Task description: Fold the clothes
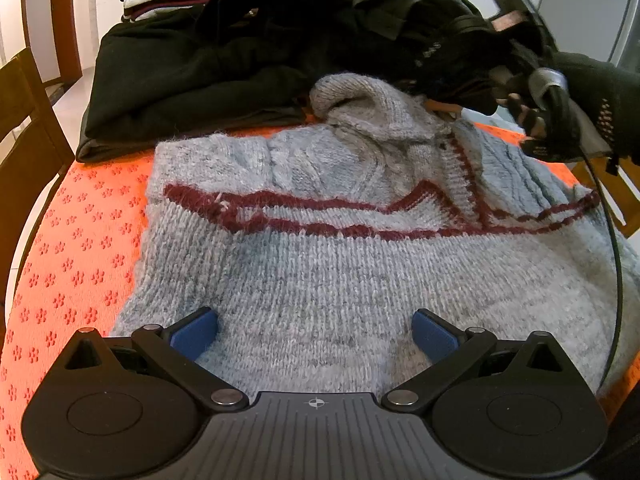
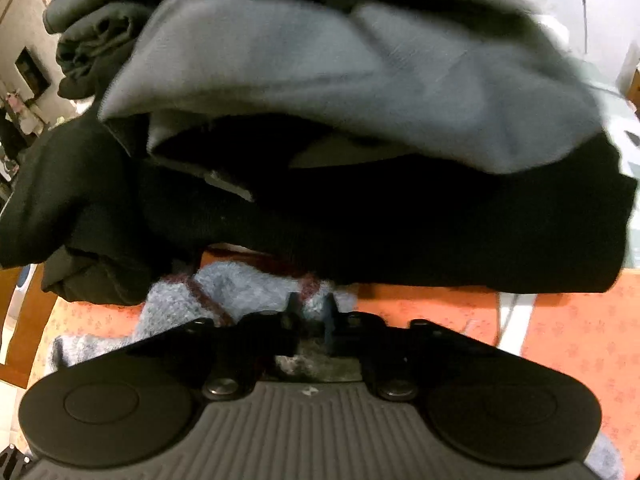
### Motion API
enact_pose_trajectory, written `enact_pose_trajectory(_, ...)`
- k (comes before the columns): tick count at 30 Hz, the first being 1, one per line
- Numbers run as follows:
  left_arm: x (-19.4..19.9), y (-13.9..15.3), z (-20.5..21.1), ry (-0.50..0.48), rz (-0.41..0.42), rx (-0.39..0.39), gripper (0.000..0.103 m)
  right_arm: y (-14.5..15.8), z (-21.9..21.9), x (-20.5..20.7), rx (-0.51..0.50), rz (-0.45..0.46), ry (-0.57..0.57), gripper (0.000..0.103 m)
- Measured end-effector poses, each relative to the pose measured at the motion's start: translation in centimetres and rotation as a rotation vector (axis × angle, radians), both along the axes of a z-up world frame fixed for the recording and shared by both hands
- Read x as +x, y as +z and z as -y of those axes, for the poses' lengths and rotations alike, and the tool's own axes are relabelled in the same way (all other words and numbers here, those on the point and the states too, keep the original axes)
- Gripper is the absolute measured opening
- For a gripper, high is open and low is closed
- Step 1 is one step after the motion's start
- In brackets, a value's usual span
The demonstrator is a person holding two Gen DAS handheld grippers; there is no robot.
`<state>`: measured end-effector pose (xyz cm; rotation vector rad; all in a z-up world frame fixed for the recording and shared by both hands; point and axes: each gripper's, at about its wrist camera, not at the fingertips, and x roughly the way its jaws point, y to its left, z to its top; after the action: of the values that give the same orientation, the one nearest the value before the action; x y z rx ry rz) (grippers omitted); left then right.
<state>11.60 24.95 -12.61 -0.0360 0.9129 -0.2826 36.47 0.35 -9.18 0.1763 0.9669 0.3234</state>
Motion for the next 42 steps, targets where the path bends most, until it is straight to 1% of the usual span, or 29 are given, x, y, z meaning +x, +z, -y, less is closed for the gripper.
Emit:
enact_pose_trajectory(8, 0.0, 0.5, -0.1, -0.007, 0.003, 0.001, 0.103, 4.9, 3.2, -5.9, 0.049, 0.097, -0.058, 0.008)
enact_pose_trajectory(11, -0.1, 1.0, -0.1, -0.01, 0.016, -0.004, 0.103, 6.8, 4.4, -8.2, 0.067, 0.133, -0.08, 0.008)
enact_pose_trajectory(14, -0.3, 1.7, -0.2, -0.01, 0.043, -0.013, 0.103, 8.2, 5.4, -12.0, 0.073, 0.145, -0.097, 0.008)
enact_pose_trajectory(17, -0.2, 2.9, -0.3, -0.016, 0.083, -0.028, 0.103, 8.8, 6.7, -16.3, 0.066, 0.132, -0.11, 0.008)
enact_pose_trajectory(19, 0.0, 3.9, -0.4, -0.019, 0.105, -0.046, 0.103, 8.4, 7.3, -19.0, 0.057, 0.1, -0.119, 0.008)
enact_pose_trajectory(22, 0.6, 5.3, -0.5, -0.019, 0.125, -0.079, 0.103, 6.4, 7.4, -21.8, 0.013, 0.048, -0.116, 0.008)
enact_pose_trajectory(25, 1.7, 6.6, -0.3, -0.028, 0.136, -0.112, 0.103, 4.7, 7.1, -22.3, 0.001, 0.017, -0.116, 0.008)
enact_pose_trajectory(29, 4.0, 8.0, 1.1, -0.065, 0.145, -0.123, 0.103, 2.5, 6.6, -23.0, -0.014, -0.023, -0.117, 0.008)
enact_pose_trajectory(33, 7.5, 8.5, 3.6, -0.09, 0.116, -0.115, 0.103, 0.3, 6.2, -23.6, -0.03, -0.064, -0.117, 0.009)
enact_pose_trajectory(36, 9.9, 8.3, 5.6, -0.108, 0.086, -0.119, 0.103, -1.3, 5.9, -24.1, -0.04, -0.092, -0.118, 0.009)
enact_pose_trajectory(40, 12.4, 7.2, 7.9, -0.124, 0.042, -0.089, 0.103, -1.5, 5.9, -24.3, -0.033, -0.084, -0.136, 0.009)
enact_pose_trajectory(42, 13.5, 6.4, 8.5, -0.123, 0.012, -0.087, 0.103, -1.5, 6.0, -24.4, -0.029, -0.079, -0.143, 0.009)
